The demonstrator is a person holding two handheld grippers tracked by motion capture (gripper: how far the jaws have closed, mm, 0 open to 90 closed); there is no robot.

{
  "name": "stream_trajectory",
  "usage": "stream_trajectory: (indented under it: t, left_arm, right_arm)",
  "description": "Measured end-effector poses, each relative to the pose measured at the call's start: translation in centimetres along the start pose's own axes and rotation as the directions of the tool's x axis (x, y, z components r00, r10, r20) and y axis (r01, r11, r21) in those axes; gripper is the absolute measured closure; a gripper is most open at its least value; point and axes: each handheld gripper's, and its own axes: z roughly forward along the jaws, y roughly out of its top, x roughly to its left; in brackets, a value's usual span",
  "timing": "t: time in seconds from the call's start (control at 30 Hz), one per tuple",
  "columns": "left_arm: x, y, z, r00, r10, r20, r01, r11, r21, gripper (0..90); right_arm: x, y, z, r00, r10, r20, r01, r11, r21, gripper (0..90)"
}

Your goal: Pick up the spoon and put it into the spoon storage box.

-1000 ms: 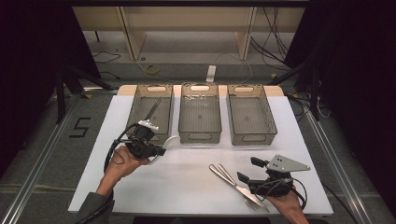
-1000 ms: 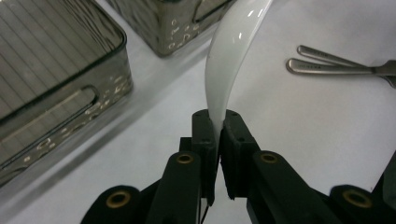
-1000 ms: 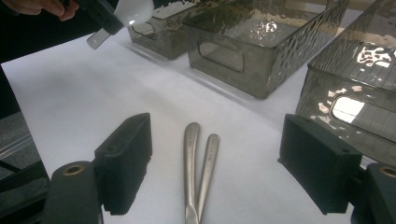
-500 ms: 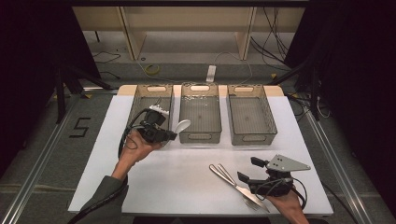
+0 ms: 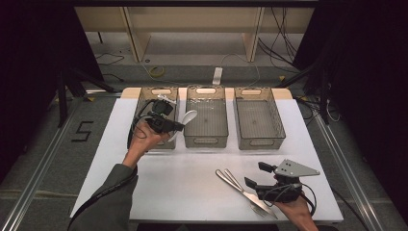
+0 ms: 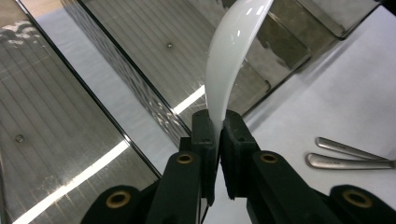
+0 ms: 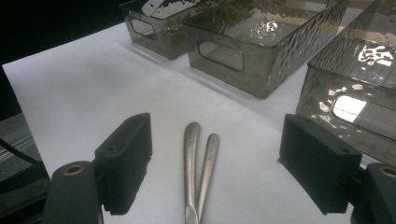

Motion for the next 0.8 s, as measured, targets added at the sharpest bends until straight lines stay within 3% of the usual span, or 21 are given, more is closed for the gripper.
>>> stream_trajectory:
  t: [0.13,0.27,0.43,0.57,0.63,0.8]
  left_arm:
    - [1.1,0.6,0.4,0.9988,-0.047,0.014,0.047,0.9986,-0.024,84.4]
    - [1.3,1.5,0.8,0.9984,-0.056,0.009,0.056,0.998,-0.029,84.3]
    - [0.9,2.5,1.6,0.9974,-0.07,0.016,0.07,0.997,-0.032,84.3]
    - [0.2,3.4,2.1,0.996,-0.073,0.052,0.075,0.9957,-0.054,84.3]
    - [-0.1,3.8,2.4,0.9974,-0.063,0.036,0.065,0.9965,-0.052,84.3]
    - [-0.3,4.7,3.1,0.9961,-0.079,0.038,0.081,0.9955,-0.049,84.3]
  right_arm:
    - [0.0,0.0,0.0,1.0,0.0,-0.002,0.0,1.0,0.0,26.1]
    - [0.0,0.0,0.1,1.0,-0.007,-0.004,0.007,1.0,-0.002,26.2]
    - [0.0,0.0,0.0,1.0,-0.003,-0.003,0.003,1.0,-0.002,26.1]
    - [0.0,0.0,-0.1,1.0,-0.002,-0.005,0.002,1.0,-0.004,26.1]
    - [0.0,0.0,-0.1,1.0,-0.002,-0.006,0.002,1.0,-0.005,26.1]
    - [0.0,0.1,-0.2,1.0,-0.006,-0.005,0.006,1.0,-0.007,26.1]
